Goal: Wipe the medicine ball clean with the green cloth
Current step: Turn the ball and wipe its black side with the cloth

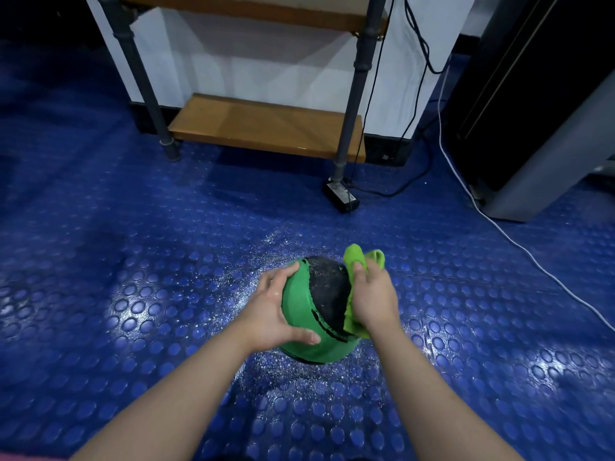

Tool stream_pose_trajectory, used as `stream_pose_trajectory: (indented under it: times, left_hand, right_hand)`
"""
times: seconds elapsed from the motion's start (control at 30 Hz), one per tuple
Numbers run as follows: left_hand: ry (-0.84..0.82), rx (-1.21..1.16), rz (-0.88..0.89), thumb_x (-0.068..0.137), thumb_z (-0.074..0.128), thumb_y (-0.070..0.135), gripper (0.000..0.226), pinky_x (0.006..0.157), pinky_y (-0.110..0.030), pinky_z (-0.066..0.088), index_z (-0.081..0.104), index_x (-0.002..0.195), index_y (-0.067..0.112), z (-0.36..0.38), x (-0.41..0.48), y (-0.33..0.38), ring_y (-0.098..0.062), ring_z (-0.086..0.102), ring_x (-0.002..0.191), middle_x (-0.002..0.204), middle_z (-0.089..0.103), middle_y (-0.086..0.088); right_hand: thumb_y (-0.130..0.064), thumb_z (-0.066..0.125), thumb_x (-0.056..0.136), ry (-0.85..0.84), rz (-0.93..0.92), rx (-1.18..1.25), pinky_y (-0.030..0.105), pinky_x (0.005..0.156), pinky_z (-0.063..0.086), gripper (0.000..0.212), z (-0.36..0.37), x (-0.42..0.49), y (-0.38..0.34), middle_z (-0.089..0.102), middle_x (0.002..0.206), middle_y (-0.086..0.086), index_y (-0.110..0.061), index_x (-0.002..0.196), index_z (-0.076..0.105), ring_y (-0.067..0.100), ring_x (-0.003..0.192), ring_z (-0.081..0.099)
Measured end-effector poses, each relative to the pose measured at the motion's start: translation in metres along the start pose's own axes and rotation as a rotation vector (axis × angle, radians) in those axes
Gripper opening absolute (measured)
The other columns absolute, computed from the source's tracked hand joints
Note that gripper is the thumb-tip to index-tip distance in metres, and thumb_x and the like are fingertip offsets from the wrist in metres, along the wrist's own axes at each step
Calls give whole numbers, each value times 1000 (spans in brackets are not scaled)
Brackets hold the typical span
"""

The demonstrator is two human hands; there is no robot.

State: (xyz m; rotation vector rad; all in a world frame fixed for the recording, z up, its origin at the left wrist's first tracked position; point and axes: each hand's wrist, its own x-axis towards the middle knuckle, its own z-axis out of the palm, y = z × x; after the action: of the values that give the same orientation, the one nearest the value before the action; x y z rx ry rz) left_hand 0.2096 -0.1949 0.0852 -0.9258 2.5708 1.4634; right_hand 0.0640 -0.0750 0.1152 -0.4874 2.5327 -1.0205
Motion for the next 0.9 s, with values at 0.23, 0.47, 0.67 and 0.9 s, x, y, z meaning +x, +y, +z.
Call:
stream_pose_trajectory:
  times: [0.23,0.47,0.67,0.9]
  left_hand:
    - [4,19,17,37,86,66,135,116,-44,29,9,148,51,0,1,1,-21,30,137,147,14,12]
    - [-18,104,90,36,82,73,130,115,-47,32,6,141,62,6,-2,0,-21,29,137,146,11,18]
    - [-42,55,85,35,86,68,131,116,-43,31,8,141,61,3,2,-1,-20,31,137,149,11,16]
    - [-28,100,55,30,71,71,141,112,-36,36,14,151,27,4,10,9,-20,36,134,146,17,8]
  right_hand:
    - [-45,29,100,-152,-248,-279,45,105,33,43,10,1,-7,37,147,4,-37,141,38,28,133,31]
    - [-36,34,101,-163,-36,-59,36,99,35,43,-5,13,0,49,139,11,-21,140,44,31,128,43]
    - [-33,37,101,16,-78,-17,31,86,37,38,-7,0,-8,55,130,13,-21,135,49,30,119,48]
    - [-48,29,98,-62,-347,-480,45,117,13,47,22,-30,-15,17,158,-1,-38,144,28,26,144,11]
